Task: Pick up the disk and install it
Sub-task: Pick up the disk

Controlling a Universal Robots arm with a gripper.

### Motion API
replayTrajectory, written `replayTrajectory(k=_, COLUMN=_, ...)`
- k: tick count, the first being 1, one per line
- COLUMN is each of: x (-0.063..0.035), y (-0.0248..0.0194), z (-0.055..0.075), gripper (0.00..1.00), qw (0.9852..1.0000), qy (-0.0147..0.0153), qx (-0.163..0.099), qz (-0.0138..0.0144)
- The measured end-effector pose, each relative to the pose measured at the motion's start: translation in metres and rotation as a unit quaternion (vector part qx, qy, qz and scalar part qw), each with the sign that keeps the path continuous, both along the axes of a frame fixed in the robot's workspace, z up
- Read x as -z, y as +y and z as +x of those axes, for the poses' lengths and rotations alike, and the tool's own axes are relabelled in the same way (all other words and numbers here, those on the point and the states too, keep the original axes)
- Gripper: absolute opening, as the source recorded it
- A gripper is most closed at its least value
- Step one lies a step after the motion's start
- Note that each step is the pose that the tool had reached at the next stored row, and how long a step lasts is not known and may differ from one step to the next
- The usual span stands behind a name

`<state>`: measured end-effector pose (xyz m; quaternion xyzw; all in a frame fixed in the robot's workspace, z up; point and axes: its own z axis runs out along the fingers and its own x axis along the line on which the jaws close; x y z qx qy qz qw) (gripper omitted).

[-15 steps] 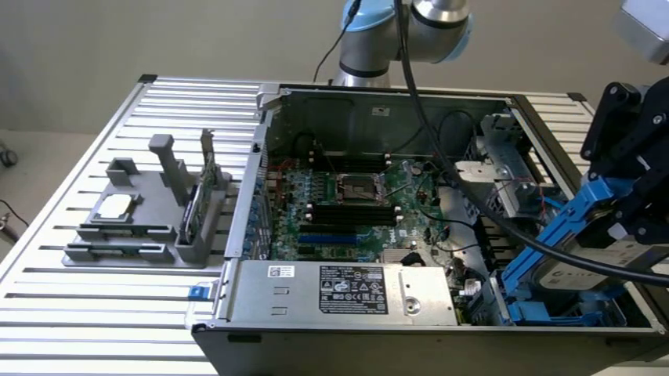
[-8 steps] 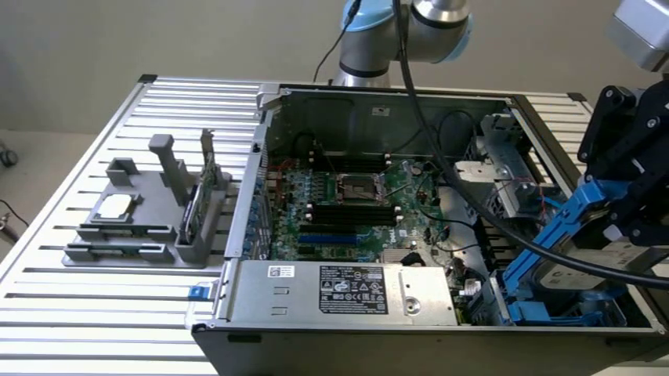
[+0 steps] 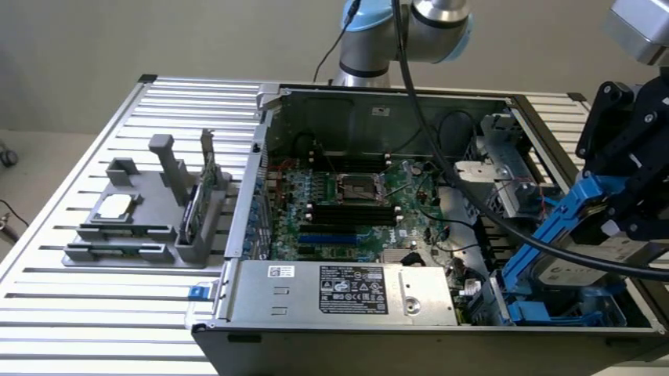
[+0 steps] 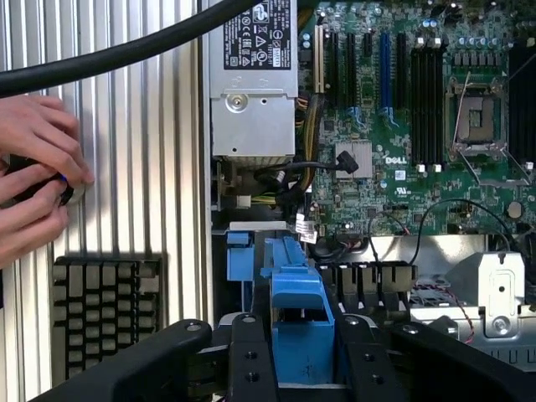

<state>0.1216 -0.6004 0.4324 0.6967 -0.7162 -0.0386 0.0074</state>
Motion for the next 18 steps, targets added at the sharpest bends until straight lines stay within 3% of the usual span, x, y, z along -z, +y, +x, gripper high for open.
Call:
replayTrajectory(k=3, x=-0.0029, y=0.0001, z=-0.0002, gripper=0.33, qw=1.0, qy=0.001, qx=0.0, qz=-0.0007)
replayTrajectory(k=6, x=-0.006, y=0.0002, z=-0.0001, gripper=0.33, qw=1.0, qy=0.0017, qx=0.0, qz=-0.0039)
replayTrajectory(k=9, x=-0.0069, y=0.0001, z=-0.0001, gripper=0.33, qw=0.9999, qy=0.0035, qx=0.001, qz=-0.0094)
replayTrajectory(k=12, x=-0.0069, y=0.0002, z=-0.0001, gripper=0.33, qw=0.9998, qy=0.008, qx=0.001, qz=-0.0184)
replayTrajectory(k=14, x=-0.0069, y=0.0012, z=-0.0002, gripper=0.33, qw=0.9997, qy=0.0091, qx=0.001, qz=-0.0227)
replayTrajectory(k=18, x=-0.0069, y=0.0058, z=-0.0001, gripper=0.33, qw=0.9997, qy=0.0092, qx=0.001, qz=-0.0241)
